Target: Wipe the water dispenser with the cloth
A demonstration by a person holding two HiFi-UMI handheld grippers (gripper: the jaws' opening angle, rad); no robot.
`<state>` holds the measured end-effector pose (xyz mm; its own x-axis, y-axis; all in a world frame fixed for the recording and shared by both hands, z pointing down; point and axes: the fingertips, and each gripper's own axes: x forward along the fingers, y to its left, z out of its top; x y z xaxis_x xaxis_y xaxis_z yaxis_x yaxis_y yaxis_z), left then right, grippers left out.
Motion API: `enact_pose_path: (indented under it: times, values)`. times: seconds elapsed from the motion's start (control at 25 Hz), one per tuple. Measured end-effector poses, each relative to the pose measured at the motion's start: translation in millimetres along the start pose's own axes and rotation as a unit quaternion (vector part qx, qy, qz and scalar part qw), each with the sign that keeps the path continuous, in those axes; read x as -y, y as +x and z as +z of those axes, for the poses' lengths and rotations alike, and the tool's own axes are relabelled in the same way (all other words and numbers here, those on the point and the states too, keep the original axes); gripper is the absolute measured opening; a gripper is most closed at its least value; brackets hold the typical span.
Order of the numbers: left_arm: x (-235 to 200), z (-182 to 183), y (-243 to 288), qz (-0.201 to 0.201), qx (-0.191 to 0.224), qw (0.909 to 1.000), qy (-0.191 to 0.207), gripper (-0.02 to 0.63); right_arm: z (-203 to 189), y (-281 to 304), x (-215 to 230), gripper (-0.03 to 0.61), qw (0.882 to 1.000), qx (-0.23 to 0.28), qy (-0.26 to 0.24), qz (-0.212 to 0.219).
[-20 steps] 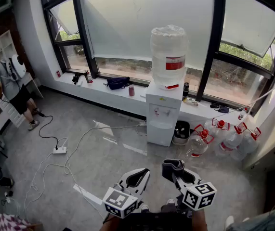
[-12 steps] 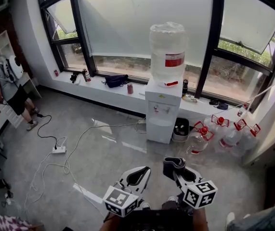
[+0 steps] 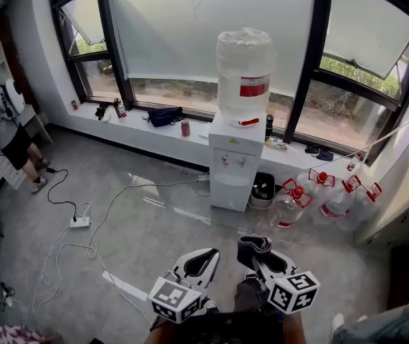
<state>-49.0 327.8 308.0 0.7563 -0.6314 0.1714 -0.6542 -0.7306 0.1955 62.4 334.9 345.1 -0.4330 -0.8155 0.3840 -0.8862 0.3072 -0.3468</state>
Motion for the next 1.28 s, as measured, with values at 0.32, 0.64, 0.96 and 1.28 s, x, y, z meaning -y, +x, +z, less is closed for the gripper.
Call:
enact_pose_path:
  times: [0.32,0.64,0.96,1.28]
  values:
    - [-22,2,61,0.012,-0.015,0.9998,-0.006,0.021,18,38,52,0.104,1.0,-0.015,0.016,0.011]
    - [-66,35,154,0.058,-0.011,0.9982,-0.011,0.021,78,98,131,0.104,0.999,-0.039,0.006,0.038]
    - [-98,72,245,0.111,0.006,0.9932,-0.034,0.021,142,151,212,0.104,0.995,-0.058,-0.004,0.077]
    - [-107,82,276,0.167,0.004,0.9854,-0.033,0.021,161,192,255,0.104,0.99,-0.075,-0.011,0.121]
